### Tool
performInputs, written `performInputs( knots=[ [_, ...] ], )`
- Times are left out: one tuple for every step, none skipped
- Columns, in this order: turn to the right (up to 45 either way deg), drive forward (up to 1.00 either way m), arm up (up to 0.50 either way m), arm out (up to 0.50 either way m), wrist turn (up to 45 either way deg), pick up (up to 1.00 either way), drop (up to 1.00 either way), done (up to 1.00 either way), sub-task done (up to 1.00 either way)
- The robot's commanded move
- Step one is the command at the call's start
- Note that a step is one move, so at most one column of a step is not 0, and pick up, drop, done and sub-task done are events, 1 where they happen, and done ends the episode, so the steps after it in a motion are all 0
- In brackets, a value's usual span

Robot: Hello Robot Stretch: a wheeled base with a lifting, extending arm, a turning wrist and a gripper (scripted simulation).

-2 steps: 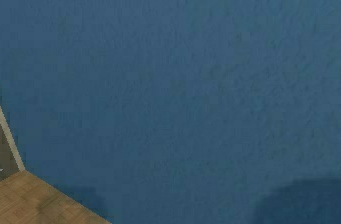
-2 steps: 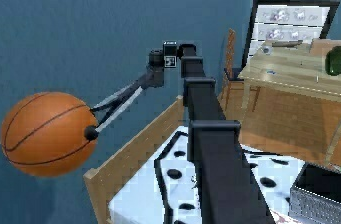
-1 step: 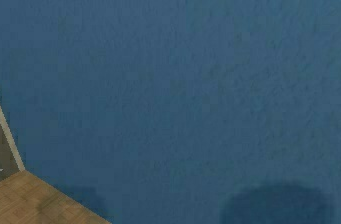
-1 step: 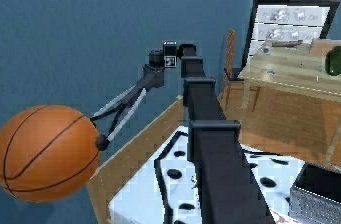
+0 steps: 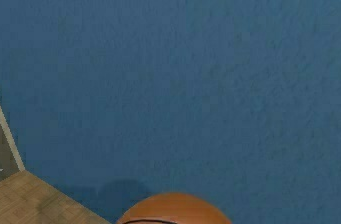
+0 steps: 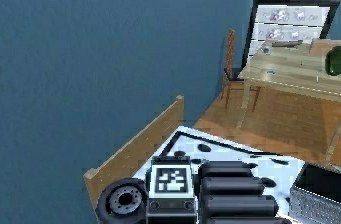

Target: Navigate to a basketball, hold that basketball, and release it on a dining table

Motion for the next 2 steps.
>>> performInputs(
  knots=[
    [-45.0, 0.0, 0.0, 0.0, 0.0, 0.0, 0.0, 0.0, 0.0],
    [-45.0, 0.0, 0.0, 0.0, 0.0, 0.0, 0.0, 0.0, 0.0]
  ],
)
